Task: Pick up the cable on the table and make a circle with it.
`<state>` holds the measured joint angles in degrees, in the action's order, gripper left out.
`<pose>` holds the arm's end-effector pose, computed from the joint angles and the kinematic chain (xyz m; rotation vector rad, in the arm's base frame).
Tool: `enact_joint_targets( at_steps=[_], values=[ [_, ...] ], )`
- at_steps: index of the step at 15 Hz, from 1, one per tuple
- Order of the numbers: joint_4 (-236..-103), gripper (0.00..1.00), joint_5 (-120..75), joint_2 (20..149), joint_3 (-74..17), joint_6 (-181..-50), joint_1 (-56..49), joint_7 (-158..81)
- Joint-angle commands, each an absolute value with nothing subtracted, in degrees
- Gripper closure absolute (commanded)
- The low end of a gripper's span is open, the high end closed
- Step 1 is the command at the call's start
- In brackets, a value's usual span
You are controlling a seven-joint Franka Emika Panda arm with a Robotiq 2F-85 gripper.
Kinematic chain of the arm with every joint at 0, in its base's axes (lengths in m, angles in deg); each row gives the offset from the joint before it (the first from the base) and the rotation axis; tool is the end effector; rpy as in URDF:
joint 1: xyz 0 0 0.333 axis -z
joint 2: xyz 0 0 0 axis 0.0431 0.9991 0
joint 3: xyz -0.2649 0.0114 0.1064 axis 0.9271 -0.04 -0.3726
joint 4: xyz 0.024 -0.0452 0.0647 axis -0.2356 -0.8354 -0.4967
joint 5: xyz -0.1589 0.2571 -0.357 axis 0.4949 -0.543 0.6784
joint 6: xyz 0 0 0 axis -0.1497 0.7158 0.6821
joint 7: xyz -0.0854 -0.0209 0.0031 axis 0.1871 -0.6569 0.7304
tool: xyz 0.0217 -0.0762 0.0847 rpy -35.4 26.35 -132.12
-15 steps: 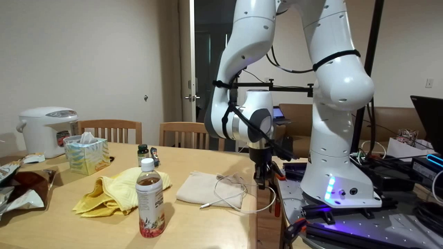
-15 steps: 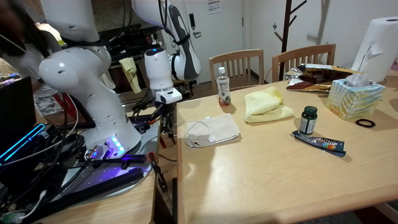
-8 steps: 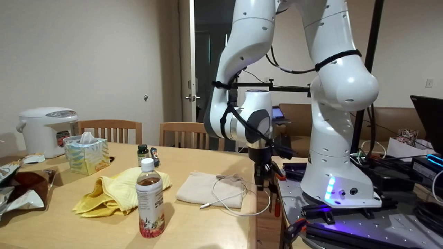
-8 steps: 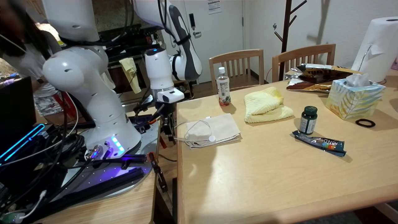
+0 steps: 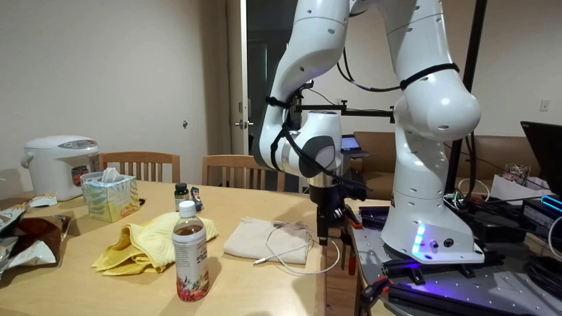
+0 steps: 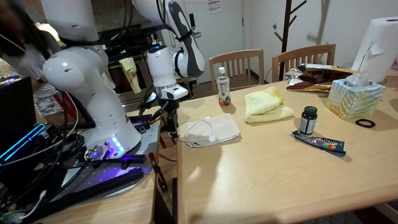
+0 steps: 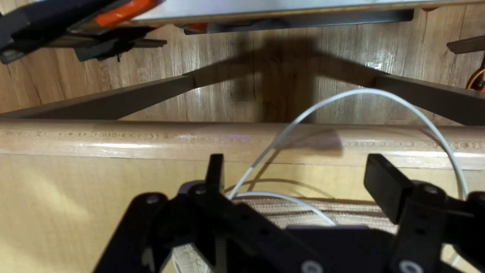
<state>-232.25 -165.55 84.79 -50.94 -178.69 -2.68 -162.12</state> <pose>0.2354 0.0240 0.0406 3.0087 -0.1018 -0.0679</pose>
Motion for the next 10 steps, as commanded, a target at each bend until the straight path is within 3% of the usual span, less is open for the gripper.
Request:
enact_joint_targets(
  at_steps=[1,10],
  values=[
    [-231.3,0.0,-168.9,83.1,-50.5,-178.7,-2.4,-169.2],
    [-230.9,0.0,-170.2,82.8,-44.5,-178.7,-6.8,-172.7]
  ],
)
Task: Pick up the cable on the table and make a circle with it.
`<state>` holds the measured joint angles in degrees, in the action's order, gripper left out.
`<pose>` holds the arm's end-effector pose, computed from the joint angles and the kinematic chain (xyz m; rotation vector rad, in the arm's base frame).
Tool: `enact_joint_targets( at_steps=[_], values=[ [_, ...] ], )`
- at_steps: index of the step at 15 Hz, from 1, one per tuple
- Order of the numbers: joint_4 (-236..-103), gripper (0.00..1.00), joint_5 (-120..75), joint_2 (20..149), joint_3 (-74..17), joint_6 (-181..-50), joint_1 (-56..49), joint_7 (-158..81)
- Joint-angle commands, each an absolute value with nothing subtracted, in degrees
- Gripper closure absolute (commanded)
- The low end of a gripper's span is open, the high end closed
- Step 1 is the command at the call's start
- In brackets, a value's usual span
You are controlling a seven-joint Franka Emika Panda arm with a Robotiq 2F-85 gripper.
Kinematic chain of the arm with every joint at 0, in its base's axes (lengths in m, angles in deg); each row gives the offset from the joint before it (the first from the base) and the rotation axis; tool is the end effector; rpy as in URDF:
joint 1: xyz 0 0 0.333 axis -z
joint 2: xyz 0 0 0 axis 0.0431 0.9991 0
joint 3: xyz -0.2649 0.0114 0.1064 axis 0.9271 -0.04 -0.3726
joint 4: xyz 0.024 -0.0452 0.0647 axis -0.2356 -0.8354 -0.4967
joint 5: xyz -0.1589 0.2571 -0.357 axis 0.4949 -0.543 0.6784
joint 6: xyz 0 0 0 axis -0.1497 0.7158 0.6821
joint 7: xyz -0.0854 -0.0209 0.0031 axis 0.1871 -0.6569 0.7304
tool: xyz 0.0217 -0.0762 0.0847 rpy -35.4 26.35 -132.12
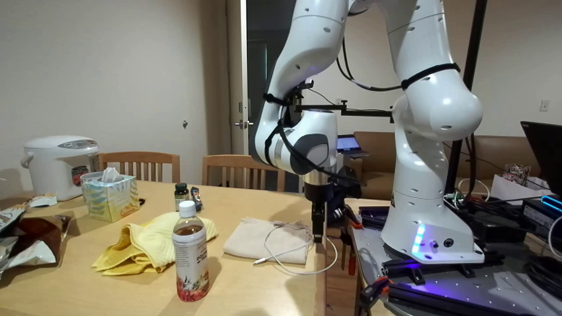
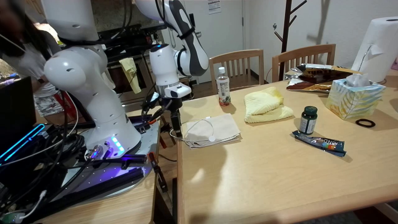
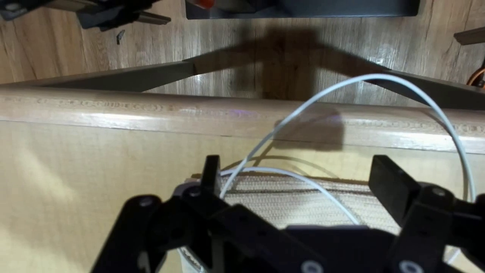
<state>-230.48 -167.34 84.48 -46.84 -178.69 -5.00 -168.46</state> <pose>0.2506 0.0181 0.0439 3.0077 -0.0309 -0.0375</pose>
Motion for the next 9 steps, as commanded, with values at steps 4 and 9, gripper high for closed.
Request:
enact_joint_targets(
  at_steps=[4,9],
  values=[
    [-229.6,0.0,-170.1,81.6,-46.7,-178.7,-4.5,-178.0],
    [-227.6,0.0,-168.8,81.8,-43.1,-178.8,-6.4,-181.9]
  ],
)
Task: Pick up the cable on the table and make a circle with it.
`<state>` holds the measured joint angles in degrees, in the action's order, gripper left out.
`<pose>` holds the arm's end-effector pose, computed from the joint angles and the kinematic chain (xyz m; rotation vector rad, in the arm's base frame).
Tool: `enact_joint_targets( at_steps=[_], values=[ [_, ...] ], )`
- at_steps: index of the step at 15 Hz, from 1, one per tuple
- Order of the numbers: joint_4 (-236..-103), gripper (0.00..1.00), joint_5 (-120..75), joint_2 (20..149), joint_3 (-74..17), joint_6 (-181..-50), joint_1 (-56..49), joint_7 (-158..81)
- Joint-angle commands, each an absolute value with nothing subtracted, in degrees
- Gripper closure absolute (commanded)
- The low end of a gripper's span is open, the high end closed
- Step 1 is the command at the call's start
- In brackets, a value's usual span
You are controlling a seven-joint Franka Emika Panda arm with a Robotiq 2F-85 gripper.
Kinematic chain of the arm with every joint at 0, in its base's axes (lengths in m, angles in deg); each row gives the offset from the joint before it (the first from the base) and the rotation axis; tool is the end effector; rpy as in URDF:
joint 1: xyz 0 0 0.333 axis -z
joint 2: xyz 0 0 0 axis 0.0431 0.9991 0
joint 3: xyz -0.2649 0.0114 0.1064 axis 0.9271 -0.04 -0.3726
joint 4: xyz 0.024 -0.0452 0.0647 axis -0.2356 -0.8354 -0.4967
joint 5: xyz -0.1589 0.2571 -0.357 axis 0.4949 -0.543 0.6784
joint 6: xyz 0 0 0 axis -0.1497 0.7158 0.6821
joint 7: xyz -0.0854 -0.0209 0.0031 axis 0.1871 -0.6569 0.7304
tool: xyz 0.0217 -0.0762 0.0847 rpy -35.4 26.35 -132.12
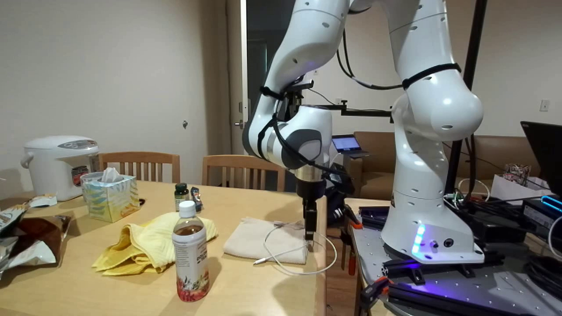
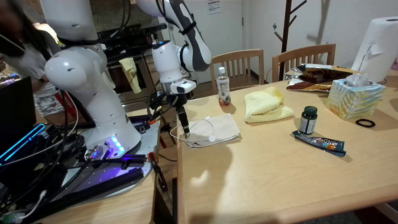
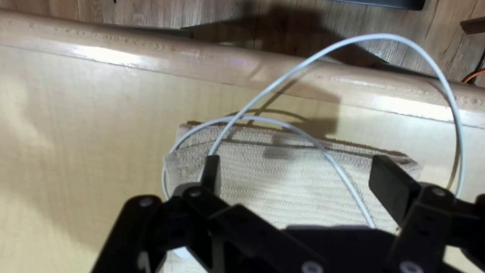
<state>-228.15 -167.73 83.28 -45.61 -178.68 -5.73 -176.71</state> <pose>0.2771 0.0210 0.0536 3.0107 0.1543 0.0365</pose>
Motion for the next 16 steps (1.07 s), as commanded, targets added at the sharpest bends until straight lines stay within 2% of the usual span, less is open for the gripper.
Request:
enact_joint_targets(
  at_steps=[1,6,12,13,16],
  values=[
    [-227.1,0.0,-169.0,82.4,-42.4,-178.8,-6.4,-183.0],
    [-223.6,0.0,-170.9,83.4,-40.9,-178.8,-4.5,-188.7],
    [-217.5,0.0,-176.7,85.4,-45.1,-179.0,1.7,-198.7],
    [-217.7,0.0,-172.5,86.3,-47.9,-179.0,2.8,-192.9],
    [-217.7,0.0,-172.9,87.9,-48.1,-179.0,3.5,-192.9]
  ],
)
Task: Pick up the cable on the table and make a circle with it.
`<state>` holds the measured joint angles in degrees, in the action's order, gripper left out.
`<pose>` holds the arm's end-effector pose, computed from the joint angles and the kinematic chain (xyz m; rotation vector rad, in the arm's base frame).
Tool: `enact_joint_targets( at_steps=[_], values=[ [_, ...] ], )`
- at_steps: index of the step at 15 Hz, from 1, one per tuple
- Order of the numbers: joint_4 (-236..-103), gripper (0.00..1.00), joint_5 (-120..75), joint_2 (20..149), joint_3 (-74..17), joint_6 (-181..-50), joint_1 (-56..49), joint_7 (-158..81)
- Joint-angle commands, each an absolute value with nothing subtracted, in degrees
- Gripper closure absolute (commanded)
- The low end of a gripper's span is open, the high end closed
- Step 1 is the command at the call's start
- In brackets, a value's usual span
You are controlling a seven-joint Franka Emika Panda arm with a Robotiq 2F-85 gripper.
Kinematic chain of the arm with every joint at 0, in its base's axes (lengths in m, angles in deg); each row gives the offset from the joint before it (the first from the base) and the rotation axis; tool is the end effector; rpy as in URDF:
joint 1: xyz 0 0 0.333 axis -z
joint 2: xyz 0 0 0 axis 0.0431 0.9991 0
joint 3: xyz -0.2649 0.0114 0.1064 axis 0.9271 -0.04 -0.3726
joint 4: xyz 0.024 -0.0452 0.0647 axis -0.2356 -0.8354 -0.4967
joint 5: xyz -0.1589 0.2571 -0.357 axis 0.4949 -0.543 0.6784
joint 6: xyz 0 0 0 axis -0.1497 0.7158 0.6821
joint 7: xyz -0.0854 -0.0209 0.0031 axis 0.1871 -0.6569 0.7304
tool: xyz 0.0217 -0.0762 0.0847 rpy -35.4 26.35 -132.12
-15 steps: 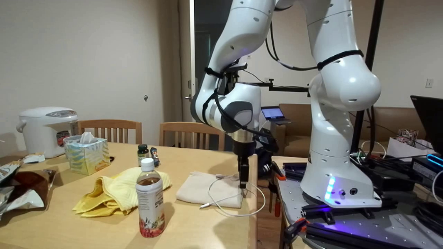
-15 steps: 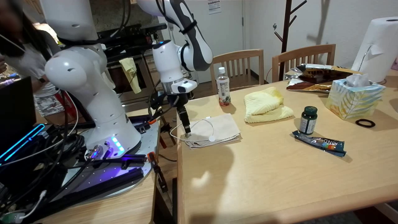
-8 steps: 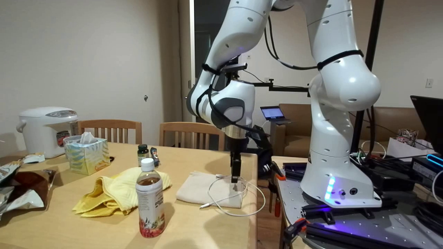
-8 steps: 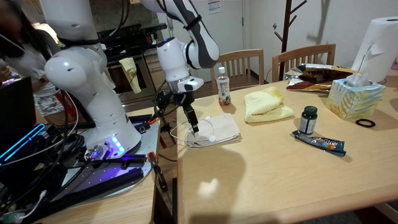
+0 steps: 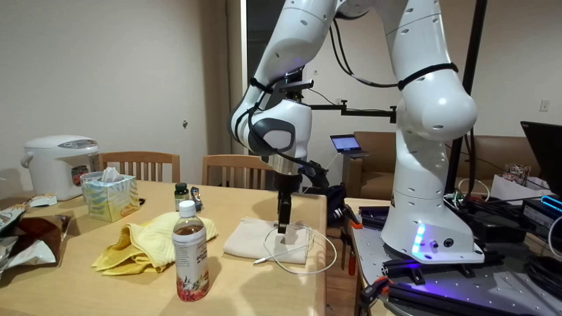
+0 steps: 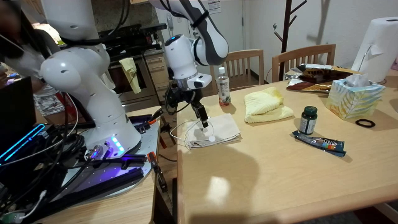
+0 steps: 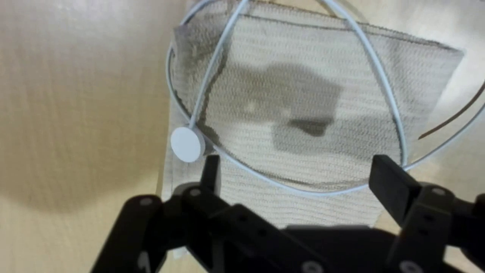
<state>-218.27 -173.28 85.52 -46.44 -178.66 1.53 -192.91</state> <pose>0.3484 0.0130 0.0662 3.0442 0.2451 0.1827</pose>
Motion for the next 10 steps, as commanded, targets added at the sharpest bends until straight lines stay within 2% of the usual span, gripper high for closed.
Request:
enact_joint_targets(
  at_steps=[1,6,10],
  values=[
    [-218.0,0.0,-173.2,88.6,-47.3,-179.0,3.0,-192.9],
    [-221.0,0.0,-175.6,88.3,-40.4,-179.0,-0.3,-192.7],
    [-221.7,0.0,-175.1,88.5,-38.6,-178.9,-0.5,-192.7]
  ],
)
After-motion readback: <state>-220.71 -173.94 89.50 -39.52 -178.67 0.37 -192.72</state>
